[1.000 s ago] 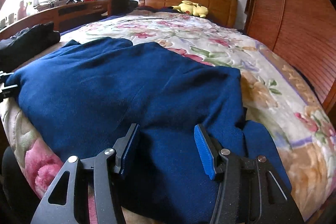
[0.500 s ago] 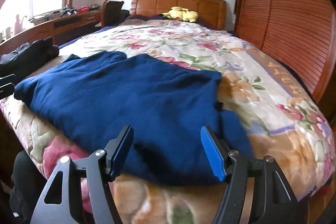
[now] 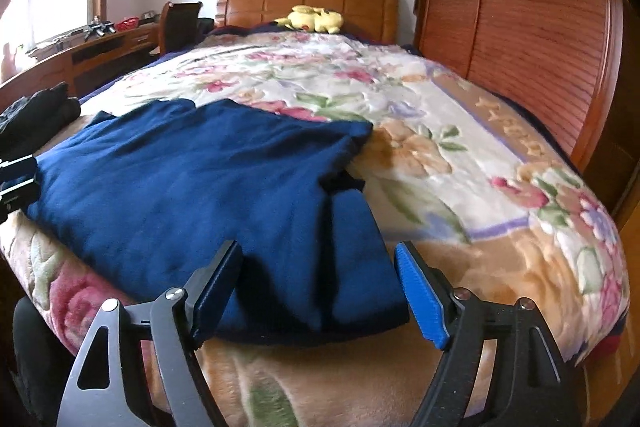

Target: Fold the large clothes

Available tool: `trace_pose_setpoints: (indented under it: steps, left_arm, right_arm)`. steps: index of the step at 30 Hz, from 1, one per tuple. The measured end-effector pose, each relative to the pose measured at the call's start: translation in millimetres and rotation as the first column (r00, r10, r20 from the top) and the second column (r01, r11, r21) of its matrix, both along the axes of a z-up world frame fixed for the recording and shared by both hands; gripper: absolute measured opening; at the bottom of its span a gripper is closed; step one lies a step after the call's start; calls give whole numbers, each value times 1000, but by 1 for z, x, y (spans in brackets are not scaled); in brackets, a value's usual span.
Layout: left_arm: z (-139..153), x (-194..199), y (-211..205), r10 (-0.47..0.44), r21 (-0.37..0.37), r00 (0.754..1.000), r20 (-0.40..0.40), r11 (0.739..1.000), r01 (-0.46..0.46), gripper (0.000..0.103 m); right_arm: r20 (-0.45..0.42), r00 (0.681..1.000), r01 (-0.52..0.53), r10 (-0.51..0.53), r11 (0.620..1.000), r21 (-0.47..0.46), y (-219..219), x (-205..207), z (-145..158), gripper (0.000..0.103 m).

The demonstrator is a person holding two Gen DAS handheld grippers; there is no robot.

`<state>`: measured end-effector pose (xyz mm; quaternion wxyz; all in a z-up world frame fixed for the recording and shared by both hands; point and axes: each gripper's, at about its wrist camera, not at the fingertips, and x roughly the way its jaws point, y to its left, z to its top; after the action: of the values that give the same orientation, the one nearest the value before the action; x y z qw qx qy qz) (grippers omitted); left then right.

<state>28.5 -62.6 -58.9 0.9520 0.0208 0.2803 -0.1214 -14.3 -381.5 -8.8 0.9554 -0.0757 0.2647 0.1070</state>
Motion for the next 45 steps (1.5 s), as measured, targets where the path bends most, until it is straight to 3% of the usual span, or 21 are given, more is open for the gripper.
trace_pose_setpoints:
  steps: [7,15,23,26,27,30,33,39,45]
  left_arm:
    - [-10,1,-2,2,44,1000,-6,999,-2,80]
    - [-13,4,0,3,27,1000,-22,1000,-2,80]
    - [-15,6,1,0,14,1000,-29,1000,0,80]
    - [-15,7,2,-1,10,1000,-30,1000,1,80]
    - [-15,7,2,-1,11,1000,-30,1000,1,80]
    - [-16,8,2,-2,10,999,-33,1000,2,80]
    - [-15,8,3,-12,13,999,-45,1000,12,80]
    - [-5,-3,16,-5,-3,999,-40,1000,5,80]
    - [23,-35,56,47,-49,998,29,998,-46,80]
  right_arm:
    - [-55,998,16,-13,998,61,-4,14,-4,92]
    - [-100,995,-3,18,989,150,-7,22,-13,92]
    - [-104,994,-21,37,988,150,-8,25,-16,91]
    - [-106,992,-52,72,983,177,-10,27,-16,83]
    - [-105,990,-72,91,981,178,-10,27,-16,76]
    - [-127,977,-139,170,964,225,-8,27,-13,41]
    - [-114,977,-158,180,971,177,-2,24,-1,25]
    - [-5,983,-182,184,979,86,15,17,55,19]
    - [90,964,-250,252,968,-29,71,8,98,17]
